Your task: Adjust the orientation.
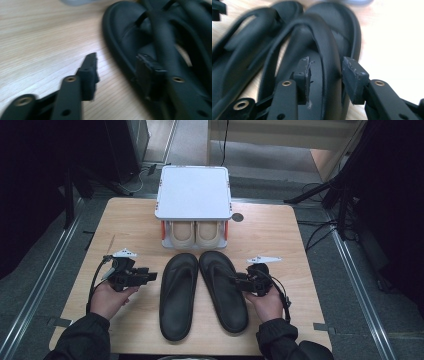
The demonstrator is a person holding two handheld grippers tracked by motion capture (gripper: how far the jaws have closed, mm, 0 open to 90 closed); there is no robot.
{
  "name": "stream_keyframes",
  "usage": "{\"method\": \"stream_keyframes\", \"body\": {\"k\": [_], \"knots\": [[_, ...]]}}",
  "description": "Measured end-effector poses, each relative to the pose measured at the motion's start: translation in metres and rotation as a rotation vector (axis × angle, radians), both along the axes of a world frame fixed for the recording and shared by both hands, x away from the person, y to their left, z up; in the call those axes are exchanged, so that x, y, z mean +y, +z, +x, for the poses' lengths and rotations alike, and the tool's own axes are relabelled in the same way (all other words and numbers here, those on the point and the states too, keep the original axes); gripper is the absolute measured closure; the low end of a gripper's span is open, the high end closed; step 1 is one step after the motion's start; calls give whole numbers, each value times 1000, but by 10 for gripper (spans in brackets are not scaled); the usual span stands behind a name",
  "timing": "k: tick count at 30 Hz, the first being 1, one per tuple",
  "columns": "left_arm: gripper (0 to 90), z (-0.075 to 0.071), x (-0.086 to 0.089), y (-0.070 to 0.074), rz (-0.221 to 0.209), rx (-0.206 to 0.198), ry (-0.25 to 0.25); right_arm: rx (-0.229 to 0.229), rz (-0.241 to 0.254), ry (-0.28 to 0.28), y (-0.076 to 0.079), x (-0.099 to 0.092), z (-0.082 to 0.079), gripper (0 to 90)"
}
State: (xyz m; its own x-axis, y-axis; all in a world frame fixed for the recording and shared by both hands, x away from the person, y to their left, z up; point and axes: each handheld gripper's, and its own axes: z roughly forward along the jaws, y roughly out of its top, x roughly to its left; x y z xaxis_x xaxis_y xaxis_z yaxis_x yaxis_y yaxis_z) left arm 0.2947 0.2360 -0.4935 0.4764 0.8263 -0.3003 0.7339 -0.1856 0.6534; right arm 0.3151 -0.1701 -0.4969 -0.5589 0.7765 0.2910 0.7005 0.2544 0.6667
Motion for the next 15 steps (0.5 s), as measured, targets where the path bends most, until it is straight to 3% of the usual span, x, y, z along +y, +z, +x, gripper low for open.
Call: {"method": "stream_keyframes", "body": {"k": [4, 7, 12, 15], "knots": [[649, -3, -2, 5, -7, -23, -16, -51, 38, 3, 11, -9, -4, 643], [705, -2, -3, 4, -17, 2, -31, -92, 22, 20, 15, -17, -5, 750], [833, -1, -5, 2, -4, 18, -50, -100, -18, 20, 11, -21, -1, 855], [878, 2, -7, -2, 5, 37, -61, -76, -39, 25, 7, -19, 2, 900]]}}
